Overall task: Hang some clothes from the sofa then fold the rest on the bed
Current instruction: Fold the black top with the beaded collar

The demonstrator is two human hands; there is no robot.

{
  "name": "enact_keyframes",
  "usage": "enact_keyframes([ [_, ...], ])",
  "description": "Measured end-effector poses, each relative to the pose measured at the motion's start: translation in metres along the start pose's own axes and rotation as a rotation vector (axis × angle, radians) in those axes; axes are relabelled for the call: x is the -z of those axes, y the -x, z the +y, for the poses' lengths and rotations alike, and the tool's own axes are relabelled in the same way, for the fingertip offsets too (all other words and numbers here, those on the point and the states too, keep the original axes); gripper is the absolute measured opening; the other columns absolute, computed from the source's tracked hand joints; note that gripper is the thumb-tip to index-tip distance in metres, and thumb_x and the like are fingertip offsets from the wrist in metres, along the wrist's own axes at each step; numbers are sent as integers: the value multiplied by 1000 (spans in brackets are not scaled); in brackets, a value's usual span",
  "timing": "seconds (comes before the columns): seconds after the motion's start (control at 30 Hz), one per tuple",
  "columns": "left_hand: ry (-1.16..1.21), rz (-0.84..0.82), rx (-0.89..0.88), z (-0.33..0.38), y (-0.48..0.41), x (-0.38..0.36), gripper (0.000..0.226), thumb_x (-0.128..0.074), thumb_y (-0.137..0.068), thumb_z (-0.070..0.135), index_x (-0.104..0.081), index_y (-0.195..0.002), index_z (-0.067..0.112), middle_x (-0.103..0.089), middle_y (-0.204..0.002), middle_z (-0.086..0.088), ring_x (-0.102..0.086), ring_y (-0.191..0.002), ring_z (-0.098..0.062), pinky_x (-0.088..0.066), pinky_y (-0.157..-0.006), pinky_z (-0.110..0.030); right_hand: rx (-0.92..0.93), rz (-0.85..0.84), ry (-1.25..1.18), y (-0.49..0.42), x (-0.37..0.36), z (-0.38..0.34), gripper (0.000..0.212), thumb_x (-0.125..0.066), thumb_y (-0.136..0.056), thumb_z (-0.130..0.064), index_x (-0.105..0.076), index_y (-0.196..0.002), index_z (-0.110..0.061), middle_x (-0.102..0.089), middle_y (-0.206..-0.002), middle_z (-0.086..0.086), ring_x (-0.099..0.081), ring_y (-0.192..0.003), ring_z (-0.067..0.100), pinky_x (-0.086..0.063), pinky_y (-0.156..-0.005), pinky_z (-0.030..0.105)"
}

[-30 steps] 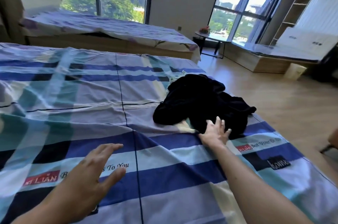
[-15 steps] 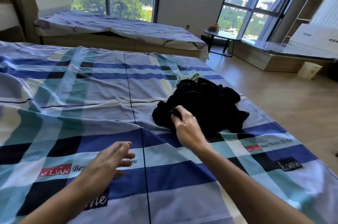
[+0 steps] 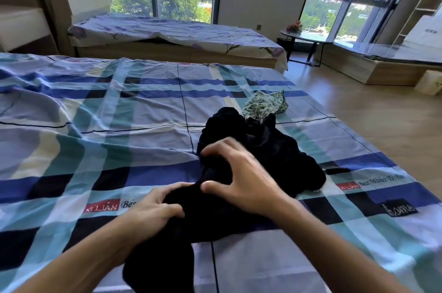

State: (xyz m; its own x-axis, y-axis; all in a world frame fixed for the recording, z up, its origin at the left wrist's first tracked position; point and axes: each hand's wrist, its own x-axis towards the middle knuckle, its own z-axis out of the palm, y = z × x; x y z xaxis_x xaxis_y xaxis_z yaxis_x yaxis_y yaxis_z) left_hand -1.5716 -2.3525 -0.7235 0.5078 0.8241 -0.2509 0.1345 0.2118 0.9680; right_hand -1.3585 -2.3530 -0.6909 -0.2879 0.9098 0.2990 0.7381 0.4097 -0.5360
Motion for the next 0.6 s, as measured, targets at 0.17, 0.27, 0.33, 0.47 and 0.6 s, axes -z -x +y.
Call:
enact_keyframes([
  [0.17, -111, -57, 14, -1, 0, 5, 53, -53, -75, -6, -79, -104, 30, -77, -100, -15, -70, -82, -22, -54, -70, -23, -316, -184, 470, -18, 1, 90, 77, -75, -76, -54, -41, -144, -37, -39, -145, 4, -29, -145, 27, -29, -117, 50],
  [0.27, -143, 38, -26, 7, 2, 19, 63, -39, -86, -26, -82, -91, 18, -77, -93, -17, -72, -70, -16, -56, -63, -17, -364, -124, 284, -27, 15, 117, 33, -78, -78, -34, -64, -108, -38, -63, -106, -5, -60, -107, 17, -51, -88, 39],
  [0.33, -122, 156, -49, 12, 0, 38, 65, -36, -85, -30, -83, -83, 16, -77, -89, -19, -71, -66, -16, -55, -60, -17, -374, -86, -104, -26, 33, 124, 28, -89, -71, -22, -70, -90, -27, -69, -87, -3, -64, -83, 10, -53, -79, 32],
  [0.47, -174, 334, -56, 20, -6, 72, 50, -38, -89, -26, -75, -93, 7, -75, -72, -13, -65, -50, -14, -50, -45, -16, -475, -36, -717, -9, 64, 125, 27, -83, -72, -5, -64, -92, -8, -67, -88, 15, -66, -72, 21, -57, -70, 29],
  [0.6, -257, 431, -35, 21, -8, 90, 49, -43, -90, -20, -78, -82, 13, -73, -66, -9, -64, -49, -17, -50, -45, -18, -563, 178, -875, -6, 72, 123, 21, -70, -84, 1, -67, -105, -2, -73, -86, 11, -70, -63, 17, -61, -64, 27],
])
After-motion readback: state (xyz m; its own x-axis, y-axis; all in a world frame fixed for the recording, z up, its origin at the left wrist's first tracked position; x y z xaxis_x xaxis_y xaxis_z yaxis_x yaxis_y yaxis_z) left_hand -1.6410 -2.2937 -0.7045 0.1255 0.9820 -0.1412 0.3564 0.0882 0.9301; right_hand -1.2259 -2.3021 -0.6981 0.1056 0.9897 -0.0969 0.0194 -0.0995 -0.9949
